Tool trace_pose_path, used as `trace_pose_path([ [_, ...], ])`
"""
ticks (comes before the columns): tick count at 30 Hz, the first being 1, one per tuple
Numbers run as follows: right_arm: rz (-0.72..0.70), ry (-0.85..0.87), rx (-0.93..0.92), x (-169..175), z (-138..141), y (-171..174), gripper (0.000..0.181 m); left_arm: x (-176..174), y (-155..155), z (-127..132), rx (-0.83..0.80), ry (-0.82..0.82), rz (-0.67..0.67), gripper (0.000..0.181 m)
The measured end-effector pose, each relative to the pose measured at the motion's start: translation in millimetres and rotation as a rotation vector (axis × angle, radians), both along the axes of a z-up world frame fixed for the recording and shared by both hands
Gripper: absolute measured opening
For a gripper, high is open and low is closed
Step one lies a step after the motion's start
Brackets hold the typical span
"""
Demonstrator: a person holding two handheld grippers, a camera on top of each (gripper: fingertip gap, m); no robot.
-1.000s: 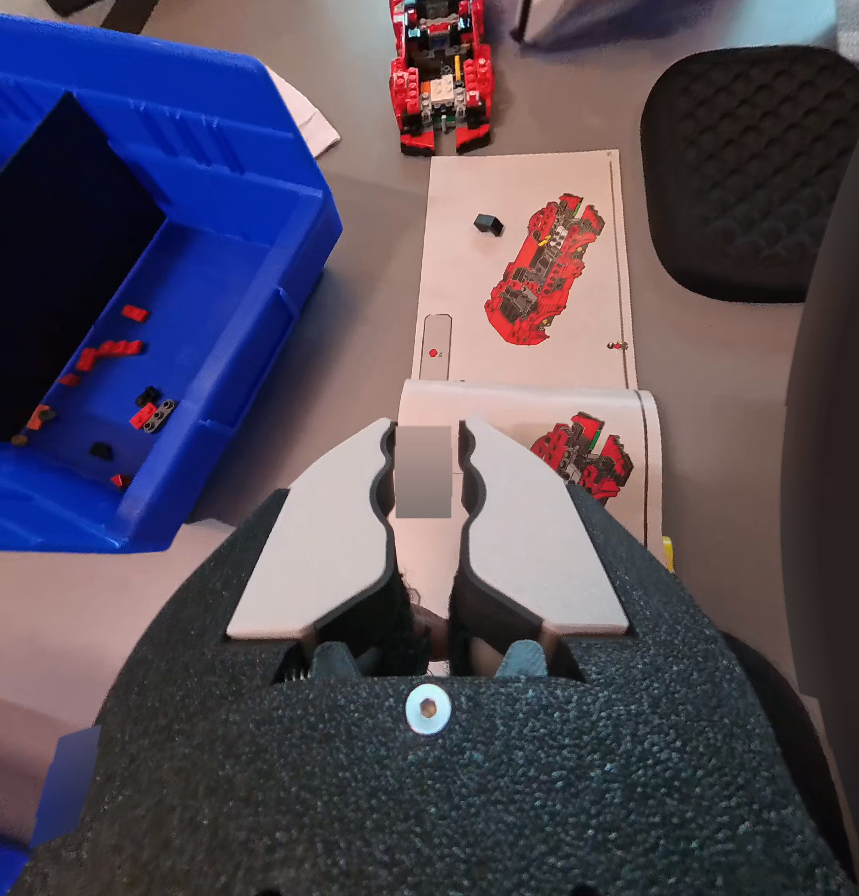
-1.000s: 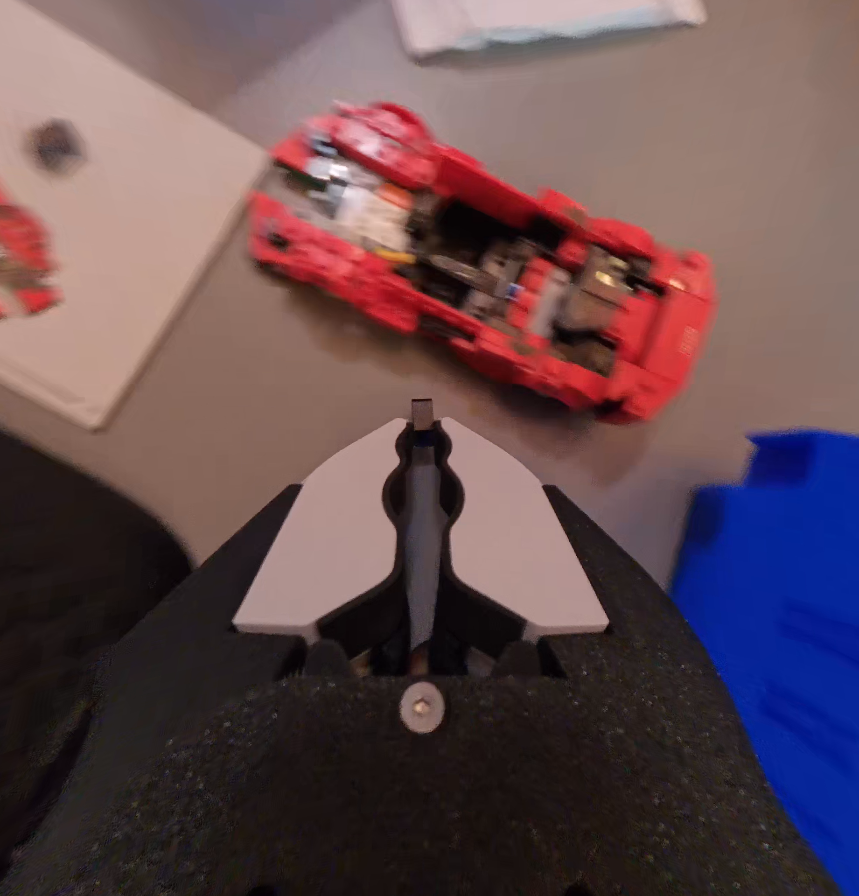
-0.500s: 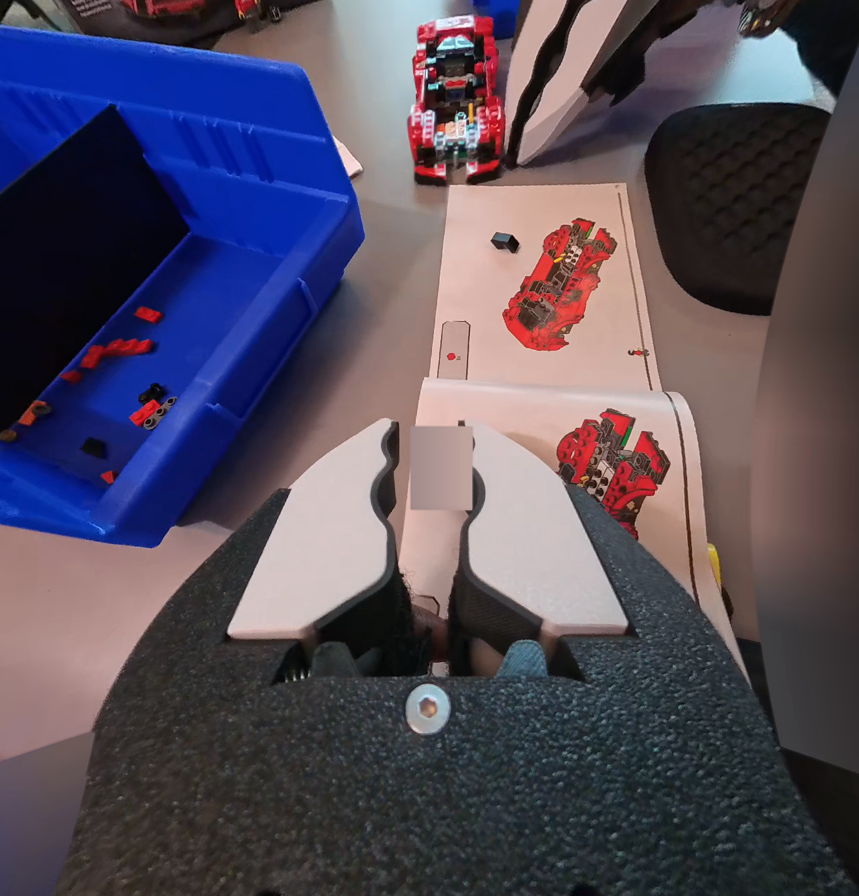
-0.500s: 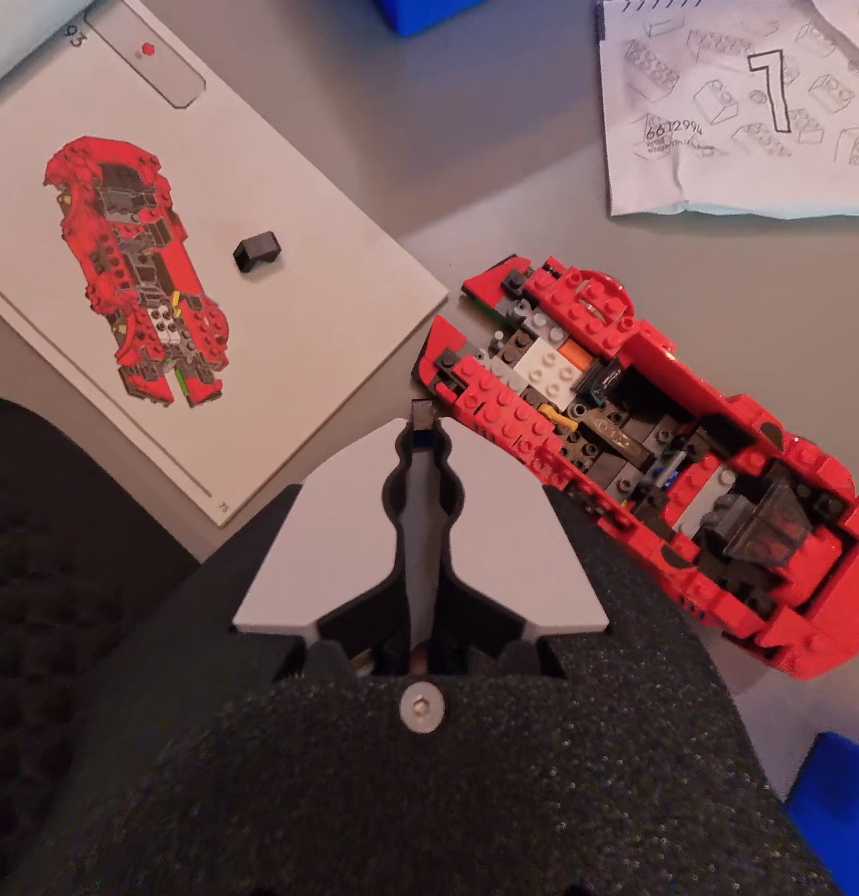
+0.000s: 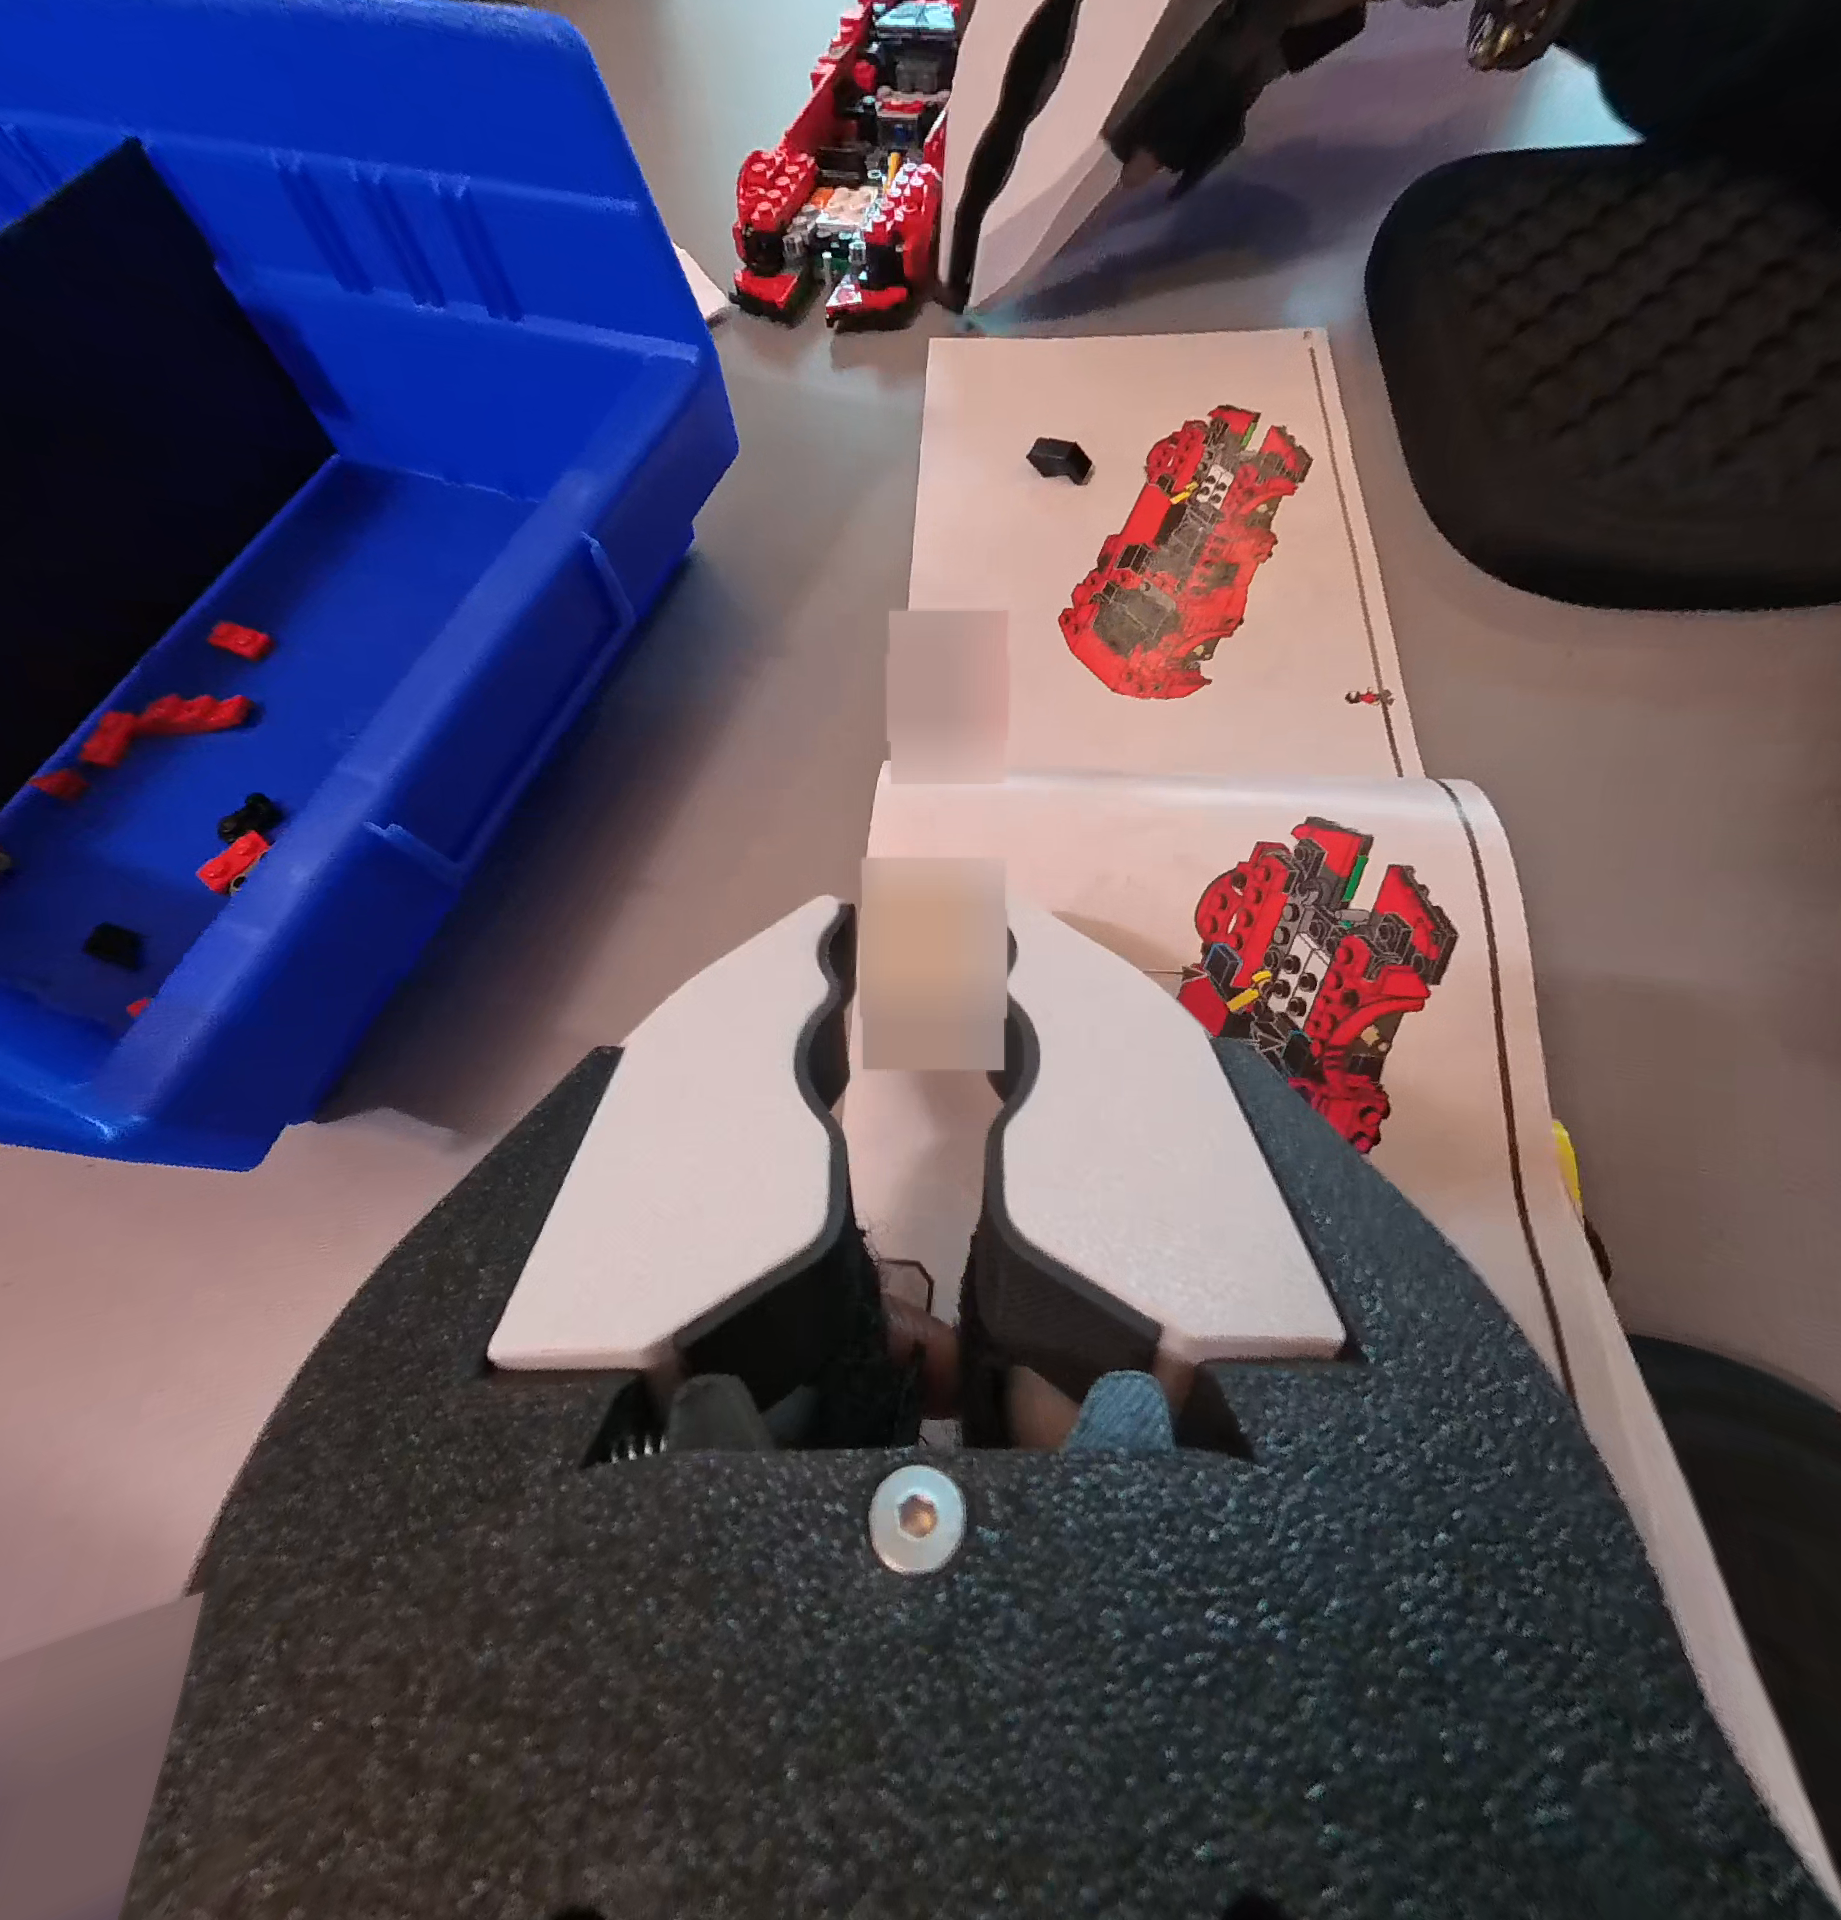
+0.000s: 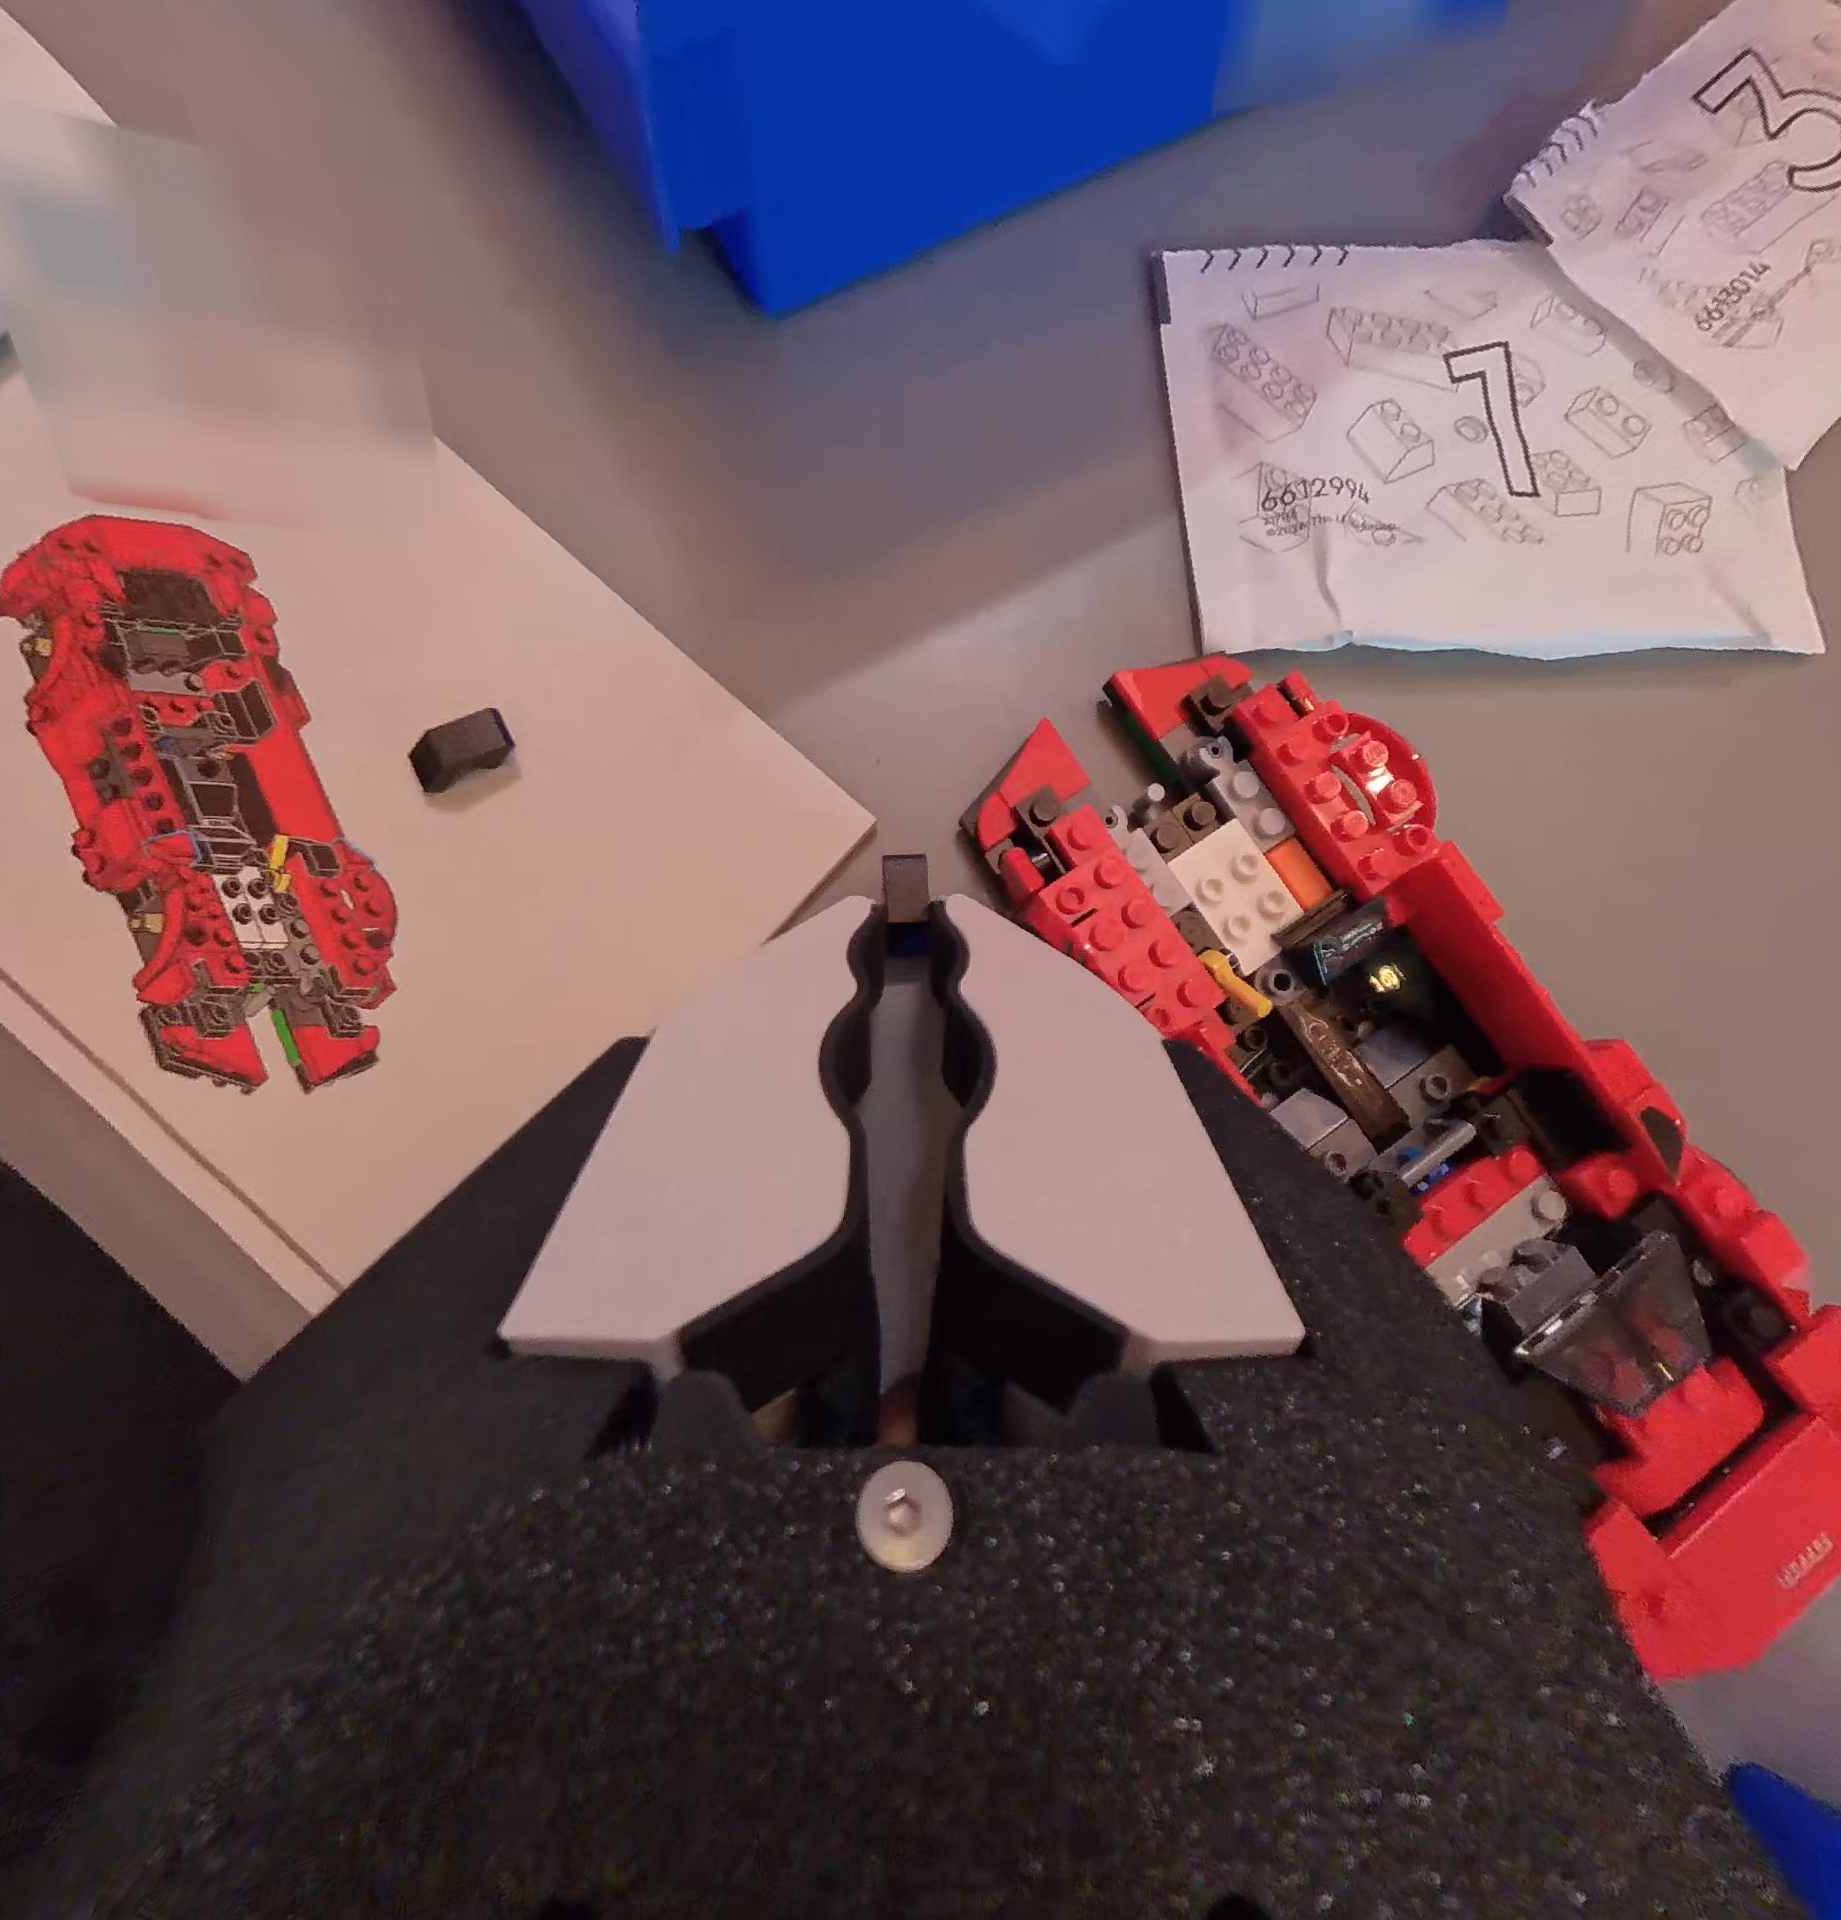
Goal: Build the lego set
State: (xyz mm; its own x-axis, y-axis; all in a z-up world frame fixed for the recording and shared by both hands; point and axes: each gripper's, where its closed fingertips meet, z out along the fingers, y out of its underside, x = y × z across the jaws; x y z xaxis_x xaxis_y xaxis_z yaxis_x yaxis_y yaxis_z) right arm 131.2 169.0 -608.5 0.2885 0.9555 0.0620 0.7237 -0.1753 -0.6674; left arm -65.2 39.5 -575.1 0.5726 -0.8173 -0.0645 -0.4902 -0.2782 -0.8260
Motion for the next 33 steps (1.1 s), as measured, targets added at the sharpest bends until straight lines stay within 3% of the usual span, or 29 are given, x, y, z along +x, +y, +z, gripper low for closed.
trace_pose_path([
  [10, 0.086, 0.098, 0.012, -24, 22, -26, 0.008, -19, 0, -9, -0.029, 0.052, 0.046, 0.019],
  [16, 0.240, 0.101, -0.005, -38, 16, -59, 0.008, -51, 29, 13, 0.116, -0.013, 0.281, 0.013],
  [19, 0.277, 0.098, -0.014, -35, 17, -70, 0.008, -51, 29, 18, 0.128, -0.072, 0.288, 0.010],
  [28, 0.095, 0.088, -0.027, 17, 17, -52, 0.008, -41, 25, 11, 0.097, -0.068, 0.230, 0.006],
  [33, 0.088, 0.092, -0.036, 20, 13, -55, 0.008, -37, 22, 7, 0.076, -0.061, 0.197, 0.004],
])
